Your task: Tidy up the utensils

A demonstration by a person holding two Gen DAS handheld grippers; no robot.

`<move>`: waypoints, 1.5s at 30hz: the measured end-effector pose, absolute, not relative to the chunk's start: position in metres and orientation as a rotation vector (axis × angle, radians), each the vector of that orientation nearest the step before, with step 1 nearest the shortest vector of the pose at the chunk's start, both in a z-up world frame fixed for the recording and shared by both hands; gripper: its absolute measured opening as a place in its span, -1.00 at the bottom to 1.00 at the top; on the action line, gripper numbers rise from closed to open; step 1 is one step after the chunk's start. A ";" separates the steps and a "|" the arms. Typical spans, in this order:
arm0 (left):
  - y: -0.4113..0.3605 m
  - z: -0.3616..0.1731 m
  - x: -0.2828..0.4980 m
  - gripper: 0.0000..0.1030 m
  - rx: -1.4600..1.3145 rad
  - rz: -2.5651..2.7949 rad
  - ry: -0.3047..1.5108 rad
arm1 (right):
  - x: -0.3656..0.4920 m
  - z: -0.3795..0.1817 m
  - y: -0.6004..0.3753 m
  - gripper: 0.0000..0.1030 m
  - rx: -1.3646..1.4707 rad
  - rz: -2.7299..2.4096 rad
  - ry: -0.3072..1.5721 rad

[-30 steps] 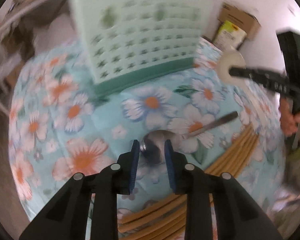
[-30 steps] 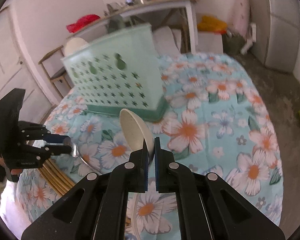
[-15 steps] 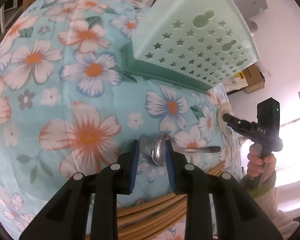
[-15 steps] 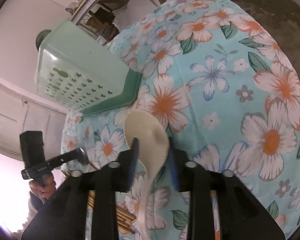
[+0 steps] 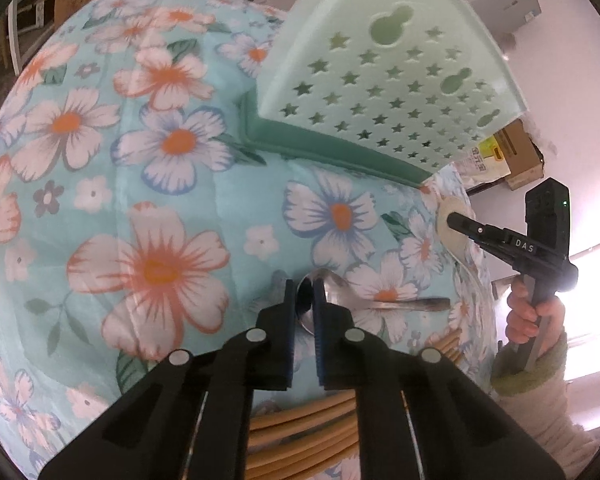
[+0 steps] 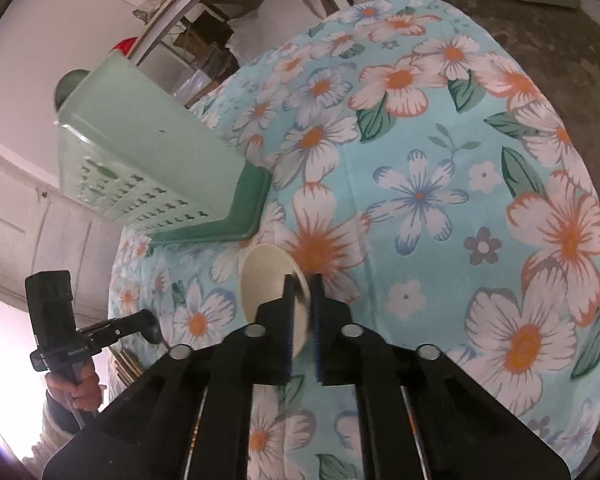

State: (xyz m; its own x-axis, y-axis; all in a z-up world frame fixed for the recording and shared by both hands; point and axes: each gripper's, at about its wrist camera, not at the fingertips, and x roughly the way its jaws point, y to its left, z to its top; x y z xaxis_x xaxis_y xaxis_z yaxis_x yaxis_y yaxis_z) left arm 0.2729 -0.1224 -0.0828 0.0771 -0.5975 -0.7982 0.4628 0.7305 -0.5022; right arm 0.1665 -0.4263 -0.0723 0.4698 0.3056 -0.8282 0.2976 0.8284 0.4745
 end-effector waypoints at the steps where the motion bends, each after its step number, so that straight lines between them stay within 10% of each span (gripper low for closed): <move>1: -0.124 -0.079 0.270 -0.89 -0.130 -0.796 1.249 | 0.165 -0.068 -0.424 -0.94 0.603 -0.003 1.092; 22: -0.085 0.167 0.209 -0.97 0.054 -0.572 0.436 | 0.105 0.063 -0.396 -0.94 0.320 -0.118 0.729; 36: -0.148 0.135 0.250 -0.97 0.326 -0.414 0.354 | 0.096 0.067 -0.396 -0.94 0.338 -0.093 0.712; 45: -0.145 0.097 0.296 -0.90 0.087 -0.583 0.621 | 0.096 0.064 -0.397 -0.94 0.337 -0.088 0.718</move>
State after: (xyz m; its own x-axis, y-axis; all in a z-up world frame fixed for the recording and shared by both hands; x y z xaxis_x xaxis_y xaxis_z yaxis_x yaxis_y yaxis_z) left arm 0.2955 -0.1452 0.0972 0.6587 -0.4893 -0.5716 0.5401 0.8364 -0.0935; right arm 0.0960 -0.3972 0.0641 0.7518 0.0357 -0.6584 0.1935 0.9426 0.2720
